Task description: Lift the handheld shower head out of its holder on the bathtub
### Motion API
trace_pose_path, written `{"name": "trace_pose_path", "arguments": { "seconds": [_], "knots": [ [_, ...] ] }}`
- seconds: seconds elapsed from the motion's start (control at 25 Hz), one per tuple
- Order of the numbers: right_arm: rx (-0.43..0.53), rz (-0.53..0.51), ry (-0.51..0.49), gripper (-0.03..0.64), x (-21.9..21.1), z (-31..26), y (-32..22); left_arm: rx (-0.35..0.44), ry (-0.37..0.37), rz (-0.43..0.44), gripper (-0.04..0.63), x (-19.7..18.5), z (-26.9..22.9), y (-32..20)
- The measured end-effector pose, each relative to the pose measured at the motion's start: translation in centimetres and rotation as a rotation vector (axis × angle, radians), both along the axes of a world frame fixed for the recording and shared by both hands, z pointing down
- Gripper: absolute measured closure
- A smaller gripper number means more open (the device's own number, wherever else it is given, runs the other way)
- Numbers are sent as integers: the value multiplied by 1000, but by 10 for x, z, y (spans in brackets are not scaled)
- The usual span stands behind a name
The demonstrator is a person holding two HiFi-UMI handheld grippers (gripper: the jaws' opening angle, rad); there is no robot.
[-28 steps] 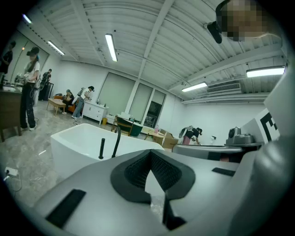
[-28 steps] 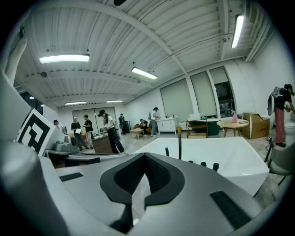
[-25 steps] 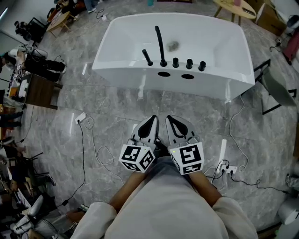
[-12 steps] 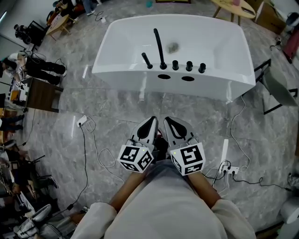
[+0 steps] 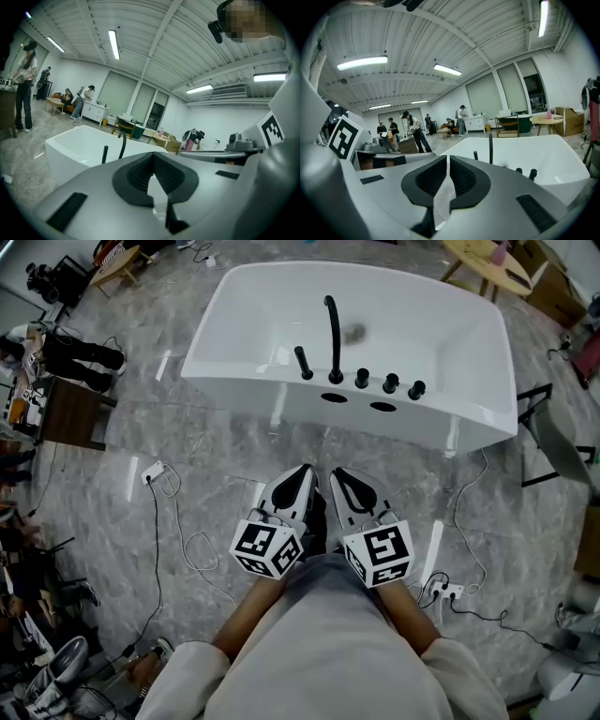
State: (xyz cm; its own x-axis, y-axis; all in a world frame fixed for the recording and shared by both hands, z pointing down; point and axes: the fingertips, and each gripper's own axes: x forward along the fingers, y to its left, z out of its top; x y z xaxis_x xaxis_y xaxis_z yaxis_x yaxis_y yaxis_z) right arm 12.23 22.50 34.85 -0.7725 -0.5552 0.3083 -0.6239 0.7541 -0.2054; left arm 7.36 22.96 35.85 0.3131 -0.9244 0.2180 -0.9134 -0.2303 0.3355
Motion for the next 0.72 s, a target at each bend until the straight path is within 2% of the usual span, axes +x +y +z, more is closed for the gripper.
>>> {"name": "trace_pose_path", "arguments": {
  "seconds": [0.32, 0.72],
  "knots": [
    [-8, -14, 17, 597, -51, 4, -62, -4, 22, 3, 592, -48, 2, -65],
    [-9, 0, 45, 597, -113, 0, -132, 1, 38, 49, 592, -106, -3, -141]
  ]
}}
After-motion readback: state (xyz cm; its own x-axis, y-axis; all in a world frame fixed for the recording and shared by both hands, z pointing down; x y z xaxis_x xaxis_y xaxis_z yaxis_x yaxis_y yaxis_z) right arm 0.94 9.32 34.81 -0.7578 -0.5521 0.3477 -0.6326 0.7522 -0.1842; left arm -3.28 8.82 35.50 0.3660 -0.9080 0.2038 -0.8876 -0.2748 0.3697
